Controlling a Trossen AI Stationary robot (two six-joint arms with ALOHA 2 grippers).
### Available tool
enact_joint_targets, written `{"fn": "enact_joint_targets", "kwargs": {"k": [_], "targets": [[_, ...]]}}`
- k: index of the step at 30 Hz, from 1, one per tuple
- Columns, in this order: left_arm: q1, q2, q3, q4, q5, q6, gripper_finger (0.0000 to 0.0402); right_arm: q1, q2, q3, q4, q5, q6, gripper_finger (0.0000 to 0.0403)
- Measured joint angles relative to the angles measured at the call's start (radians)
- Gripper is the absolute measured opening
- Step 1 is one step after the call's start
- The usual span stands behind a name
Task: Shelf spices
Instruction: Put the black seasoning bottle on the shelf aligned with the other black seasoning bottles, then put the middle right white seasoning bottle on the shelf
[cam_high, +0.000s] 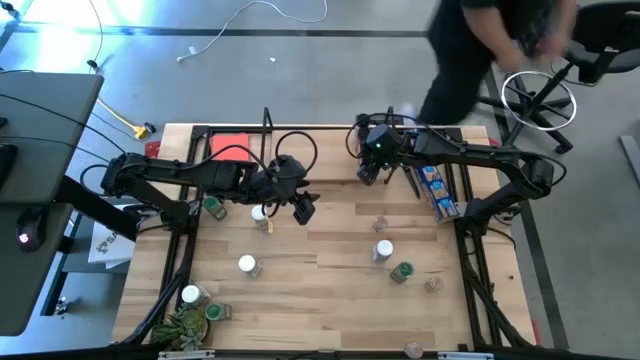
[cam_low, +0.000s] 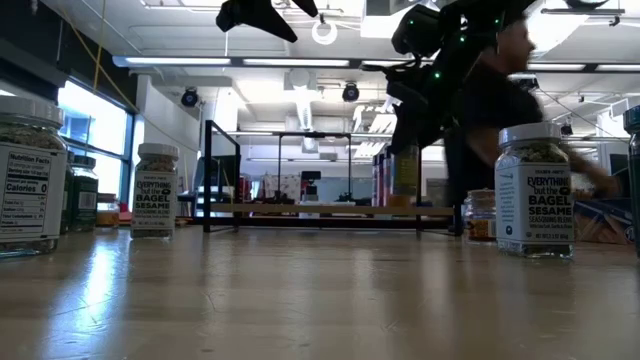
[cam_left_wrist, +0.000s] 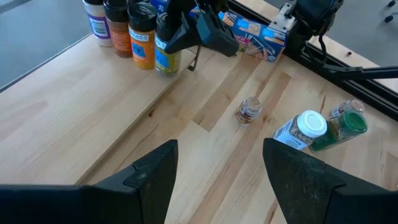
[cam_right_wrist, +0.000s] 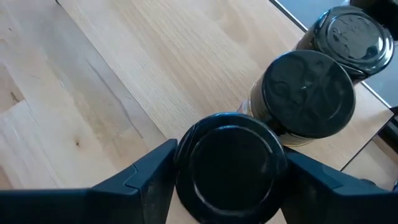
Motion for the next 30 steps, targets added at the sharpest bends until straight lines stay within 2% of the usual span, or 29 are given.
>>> {"fn": "enact_joint_targets", "kwargs": {"k": [7, 24, 30], "targets": [[0.0, 0.0, 0.0, 0.0, 0.001, 0.0, 0.0232, 0.0, 0.0, 0.0, 0.0, 0.001, -0.03, 0.027], [0.0, 0.0, 0.0, 0.0, 0.01, 0.0, 0.0232, 0.0, -0.009, 0.002, -0.005, 0.016, 0.043, 0.0273], [0.0, 0.0, 0.0, 0.0, 0.01, 0.0, 0.0232, 0.0, -0.028, 0.071, -0.061, 0.042, 0.039, 0.0273]]}}
